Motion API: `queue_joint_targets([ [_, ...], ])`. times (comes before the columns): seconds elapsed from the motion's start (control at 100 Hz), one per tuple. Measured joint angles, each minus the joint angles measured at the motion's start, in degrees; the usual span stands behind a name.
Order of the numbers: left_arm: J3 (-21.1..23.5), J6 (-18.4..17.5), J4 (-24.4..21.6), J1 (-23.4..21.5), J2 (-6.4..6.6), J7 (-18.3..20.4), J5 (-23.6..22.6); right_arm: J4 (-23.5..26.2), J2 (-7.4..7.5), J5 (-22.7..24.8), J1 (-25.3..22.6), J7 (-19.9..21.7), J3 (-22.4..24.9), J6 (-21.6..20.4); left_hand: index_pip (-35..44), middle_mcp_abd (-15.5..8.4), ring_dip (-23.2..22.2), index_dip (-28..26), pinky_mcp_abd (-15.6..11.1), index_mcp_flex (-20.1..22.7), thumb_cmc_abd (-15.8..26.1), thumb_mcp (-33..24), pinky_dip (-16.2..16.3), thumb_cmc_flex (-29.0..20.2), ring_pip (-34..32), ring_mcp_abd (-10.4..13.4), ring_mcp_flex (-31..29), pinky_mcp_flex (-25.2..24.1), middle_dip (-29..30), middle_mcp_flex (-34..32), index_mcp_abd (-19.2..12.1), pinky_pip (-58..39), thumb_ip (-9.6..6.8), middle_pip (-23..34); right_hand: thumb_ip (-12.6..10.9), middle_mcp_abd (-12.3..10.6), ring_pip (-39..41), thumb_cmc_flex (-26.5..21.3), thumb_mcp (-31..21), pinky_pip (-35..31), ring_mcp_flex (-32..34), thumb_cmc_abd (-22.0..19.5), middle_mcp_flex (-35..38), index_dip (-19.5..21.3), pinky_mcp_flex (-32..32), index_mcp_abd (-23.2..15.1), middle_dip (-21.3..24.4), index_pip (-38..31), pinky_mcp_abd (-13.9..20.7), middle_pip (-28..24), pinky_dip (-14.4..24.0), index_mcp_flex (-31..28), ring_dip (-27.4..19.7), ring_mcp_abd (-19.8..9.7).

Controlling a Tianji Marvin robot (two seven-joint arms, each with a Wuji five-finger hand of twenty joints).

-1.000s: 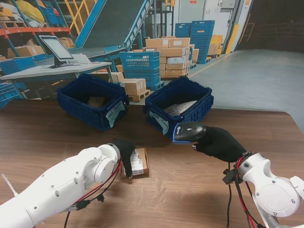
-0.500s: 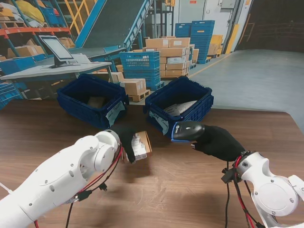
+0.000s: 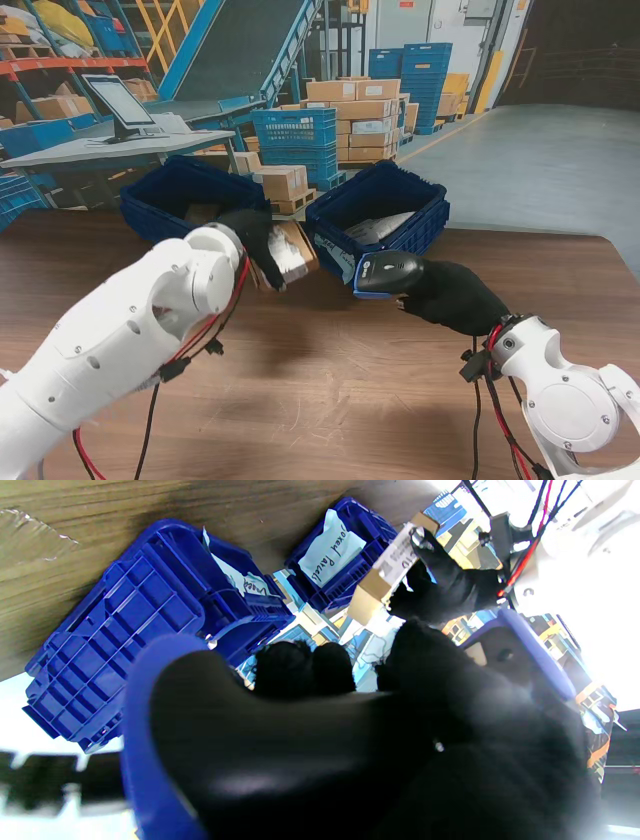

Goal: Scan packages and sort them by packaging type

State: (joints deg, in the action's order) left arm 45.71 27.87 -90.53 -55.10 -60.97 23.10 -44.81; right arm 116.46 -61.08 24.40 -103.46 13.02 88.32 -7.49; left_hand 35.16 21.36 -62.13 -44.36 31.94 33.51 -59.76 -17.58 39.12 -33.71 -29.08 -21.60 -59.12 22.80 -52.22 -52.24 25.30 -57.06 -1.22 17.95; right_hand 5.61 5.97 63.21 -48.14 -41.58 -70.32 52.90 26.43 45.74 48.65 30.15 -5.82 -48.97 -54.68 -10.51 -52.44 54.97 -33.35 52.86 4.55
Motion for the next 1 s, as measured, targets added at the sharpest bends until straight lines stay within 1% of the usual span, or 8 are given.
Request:
queue_joint_targets([
  [0.18, 1.57, 1.63, -0.23, 2.68, 0.03, 1.96, 0.01, -0.05, 0.00, 0.03, 0.41, 0.00, -0.43, -0.04, 0.00, 0.00, -0.06, 0.00, 0.07, 0.01, 0.00, 0.00, 0.00, 0.00, 0.01, 0.00, 0.00, 0.00, 0.00, 0.00, -0.01, 0.00, 0.00, 0.00, 0.00, 0.00, 0.00, 0.00, 0.00, 0.00, 0.00, 0.00, 0.00, 0.00, 0.00, 0.00, 0.00, 0.00, 0.00, 0.00, 0.00, 0.00, 0.00, 0.00],
  [0.35, 3.14, 4.96, -0.06, 4.85, 0.03, 2.17, 3.09, -0.23, 0.00, 0.03, 0.68, 0.05, -0.77, -0.08, 0.00, 0.00, -0.22, 0.00, 0.14, 0.02, 0.00, 0.00, 0.00, 0.00, 0.01, 0.00, 0.00, 0.00, 0.00, 0.00, -0.01, -0.01, 0.00, 0.00, 0.00, 0.00, -0.01, 0.00, 0.00, 0.00, 0.00, 0.01, 0.00, 0.00, 0.01, 0.00, 0.00, 0.00, 0.00, 0.00, 0.00, 0.00, 0.00, 0.00],
  [0.4, 3.67, 6.54, 0.17, 5.30, -0.02, 1.81, 5.06, -0.29, 0.01, 0.03, 0.80, 0.12, -0.88, -0.08, 0.00, 0.00, -0.22, 0.00, 0.15, 0.02, 0.00, 0.00, 0.00, 0.00, 0.01, 0.00, 0.00, 0.00, 0.00, 0.00, 0.00, -0.01, 0.00, 0.00, 0.00, 0.00, -0.01, 0.00, 0.00, 0.00, 0.00, 0.00, 0.00, 0.00, 0.01, 0.00, 0.00, 0.00, 0.00, 0.00, 0.00, 0.00, 0.00, 0.00],
  [0.5, 5.08, 10.86, 0.83, 5.85, -0.26, -0.39, 12.43, -0.49, 0.01, 0.02, 1.08, 0.16, -1.12, -0.09, 0.00, -0.01, -0.24, 0.00, 0.29, 0.02, 0.00, 0.00, 0.00, 0.00, 0.02, 0.00, 0.00, 0.00, -0.01, 0.00, -0.01, -0.02, 0.00, 0.00, 0.00, 0.00, -0.01, 0.00, 0.00, 0.00, 0.00, 0.01, 0.00, 0.00, 0.01, 0.00, 0.00, 0.00, 0.00, 0.00, 0.00, -0.01, 0.00, 0.00],
  [0.54, 5.70, 11.80, 1.10, 5.87, -0.38, -0.88, 13.88, -0.54, 0.01, 0.02, 1.19, 0.16, -1.20, -0.09, 0.00, 0.00, -0.27, 0.00, 0.32, 0.02, 0.00, 0.00, 0.00, 0.00, 0.02, 0.00, 0.00, 0.00, -0.01, 0.00, -0.01, -0.02, 0.00, 0.00, 0.00, 0.00, -0.01, 0.00, 0.00, 0.00, 0.00, 0.01, 0.00, 0.00, 0.01, 0.00, 0.00, 0.00, 0.00, 0.00, 0.00, -0.01, 0.00, 0.00],
  [0.65, 7.88, 12.04, 1.95, 5.38, -0.83, -1.40, 14.66, -0.70, 0.02, 0.03, 1.46, 0.17, -1.45, -0.09, 0.00, -0.01, -0.27, 0.00, 0.36, 0.02, 0.00, 0.00, 0.00, 0.00, 0.02, 0.00, 0.00, 0.00, -0.01, 0.00, -0.01, -0.02, 0.00, 0.00, 0.00, 0.00, -0.01, 0.00, 0.00, 0.00, 0.00, 0.01, 0.00, 0.00, 0.01, 0.01, 0.00, 0.00, 0.00, 0.00, 0.00, -0.01, 0.00, 0.00],
  [0.79, 10.05, 13.65, 2.62, 4.38, -0.93, -2.33, 18.41, -0.87, 0.05, 0.11, 1.77, 0.42, -1.71, -0.09, 0.00, -0.01, -0.33, 0.00, 0.41, 0.02, 0.00, 0.00, 0.00, 0.00, 0.02, 0.00, 0.00, 0.00, -0.01, 0.00, -0.01, -0.02, 0.00, 0.00, 0.00, 0.00, -0.01, 0.00, 0.00, 0.00, 0.00, 0.00, 0.00, 0.00, 0.01, 0.01, 0.00, 0.00, 0.00, 0.00, 0.00, -0.01, 0.00, 0.00],
  [1.0, 12.83, 13.71, 2.66, 3.11, -0.62, -0.89, 17.00, -1.46, 0.17, 0.32, 2.93, 0.87, -2.70, -0.02, 0.00, -0.01, -0.54, 0.00, 0.47, 0.02, 0.00, 0.00, 0.00, 0.00, 0.02, 0.00, -0.01, -0.12, -0.01, 0.00, -0.01, -0.03, 0.00, 0.00, 0.00, 0.00, -0.01, 0.00, 0.00, 0.00, 0.00, 0.01, 0.00, 0.00, 0.01, 0.00, 0.00, 0.00, 0.00, 0.01, 0.00, -0.01, 0.00, 0.00],
])
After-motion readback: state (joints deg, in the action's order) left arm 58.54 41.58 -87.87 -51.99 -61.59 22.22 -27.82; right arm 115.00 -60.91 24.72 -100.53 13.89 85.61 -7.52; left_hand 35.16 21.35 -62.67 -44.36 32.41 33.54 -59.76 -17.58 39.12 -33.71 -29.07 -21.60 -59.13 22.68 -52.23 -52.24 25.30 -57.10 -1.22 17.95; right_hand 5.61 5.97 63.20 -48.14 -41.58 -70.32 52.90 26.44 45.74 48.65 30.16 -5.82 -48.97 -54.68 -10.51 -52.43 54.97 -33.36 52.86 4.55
